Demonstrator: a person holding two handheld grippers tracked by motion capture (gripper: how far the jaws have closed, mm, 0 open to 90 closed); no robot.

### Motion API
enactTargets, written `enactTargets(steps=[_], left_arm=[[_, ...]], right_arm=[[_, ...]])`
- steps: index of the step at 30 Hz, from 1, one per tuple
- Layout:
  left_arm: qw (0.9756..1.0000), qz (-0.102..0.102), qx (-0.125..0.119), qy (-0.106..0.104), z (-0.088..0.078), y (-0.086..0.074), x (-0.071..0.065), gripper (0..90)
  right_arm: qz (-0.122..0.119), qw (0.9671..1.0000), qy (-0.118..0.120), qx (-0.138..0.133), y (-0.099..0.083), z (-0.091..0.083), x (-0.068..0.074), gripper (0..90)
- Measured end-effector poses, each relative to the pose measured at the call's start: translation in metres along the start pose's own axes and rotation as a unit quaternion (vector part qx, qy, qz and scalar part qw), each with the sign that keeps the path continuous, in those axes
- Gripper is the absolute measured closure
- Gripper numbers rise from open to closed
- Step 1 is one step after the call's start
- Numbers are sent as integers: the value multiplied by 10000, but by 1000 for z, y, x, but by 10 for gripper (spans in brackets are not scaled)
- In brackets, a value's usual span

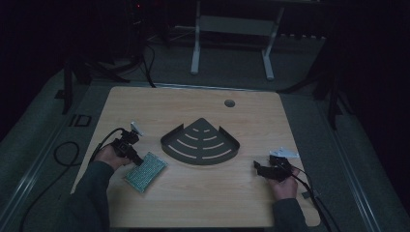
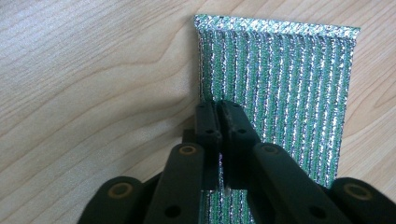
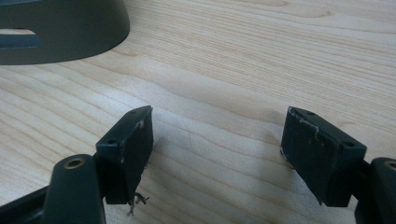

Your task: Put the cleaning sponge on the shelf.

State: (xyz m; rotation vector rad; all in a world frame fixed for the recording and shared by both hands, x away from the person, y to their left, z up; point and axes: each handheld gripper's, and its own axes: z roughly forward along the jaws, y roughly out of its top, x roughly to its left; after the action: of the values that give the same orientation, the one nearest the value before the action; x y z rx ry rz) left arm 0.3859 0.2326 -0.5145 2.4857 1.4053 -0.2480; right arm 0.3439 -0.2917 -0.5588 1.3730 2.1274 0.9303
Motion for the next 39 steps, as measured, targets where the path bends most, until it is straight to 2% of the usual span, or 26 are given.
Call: enactTargets(steps=[11,24,39], left_arm=[[9998,155,100,118,-7,4,-5,900],[9996,196,-133,151,-29,5,-8,900],[9990,261,-292,215,-51,8,-10,900]], right_arm=[[2,10000,2,0,0,0,0,246],[2,10000,1,0,0,0,0,246],[2,10000,1,-1,0,0,0,246]])
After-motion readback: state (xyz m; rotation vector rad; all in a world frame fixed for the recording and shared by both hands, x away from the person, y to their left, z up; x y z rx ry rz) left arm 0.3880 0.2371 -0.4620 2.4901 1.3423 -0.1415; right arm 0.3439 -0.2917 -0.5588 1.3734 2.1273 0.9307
